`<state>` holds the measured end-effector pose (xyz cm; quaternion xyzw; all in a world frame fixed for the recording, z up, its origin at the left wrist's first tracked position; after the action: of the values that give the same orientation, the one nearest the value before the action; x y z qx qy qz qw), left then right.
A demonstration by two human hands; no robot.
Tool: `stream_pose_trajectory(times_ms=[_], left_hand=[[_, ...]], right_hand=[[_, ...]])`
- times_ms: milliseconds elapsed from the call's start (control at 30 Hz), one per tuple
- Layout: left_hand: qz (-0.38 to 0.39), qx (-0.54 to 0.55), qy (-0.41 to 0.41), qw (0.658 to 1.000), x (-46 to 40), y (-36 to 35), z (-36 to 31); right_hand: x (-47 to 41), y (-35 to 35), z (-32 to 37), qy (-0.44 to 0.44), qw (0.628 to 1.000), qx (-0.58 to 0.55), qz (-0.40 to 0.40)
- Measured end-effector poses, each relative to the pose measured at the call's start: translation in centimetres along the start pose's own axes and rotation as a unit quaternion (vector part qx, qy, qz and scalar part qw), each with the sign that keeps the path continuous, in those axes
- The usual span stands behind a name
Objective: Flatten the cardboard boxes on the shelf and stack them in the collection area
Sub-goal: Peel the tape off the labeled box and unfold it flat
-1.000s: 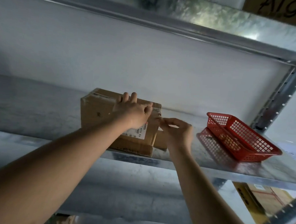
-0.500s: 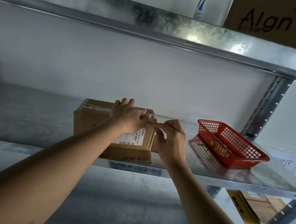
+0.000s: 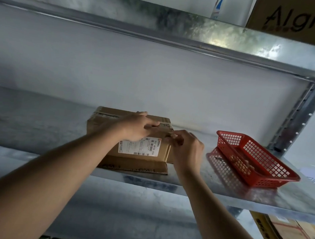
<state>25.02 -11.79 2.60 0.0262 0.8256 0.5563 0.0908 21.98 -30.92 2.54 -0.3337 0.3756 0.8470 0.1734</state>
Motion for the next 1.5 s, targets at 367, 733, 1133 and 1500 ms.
stream_pose_trajectory(times_ms=[367,733,1133,1500], left_hand=[[-0.049,-0.062,-0.003,0.997,-0.8,-0.4,-1.2],[-0.063,-0.082,-0.010,0.995,-1.0,-0.6,-1.4],[-0.057,-0.092,-0.037,0.993,-1.0,-0.5,-1.1],[-0.056,-0.095,-0.037,0.993,-1.7,-0.4,-0.2]], right_hand=[[0.3,-0.3,0.2,-0.025,1.000,0.009,0.014],[0.9,-1.7,-0.2,-0.062,0.996,0.061,0.023],[0.8,-1.8,-0.2,-0.114,0.992,0.004,0.048],[-0.1,-1.1,-0.7,-0.115,0.992,-0.014,0.056]])
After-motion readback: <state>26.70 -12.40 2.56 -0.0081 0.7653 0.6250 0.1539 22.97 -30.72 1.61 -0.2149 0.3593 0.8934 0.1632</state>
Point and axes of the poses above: each hand's wrist, its own x-axis away from the middle knuckle, its own y-axis out of the back of the hand, z = x × y, the point moved 9 cm from there along -x, towards the middle knuckle, and after that the axes turned 5 degrees about x, right-handed, at the moved point
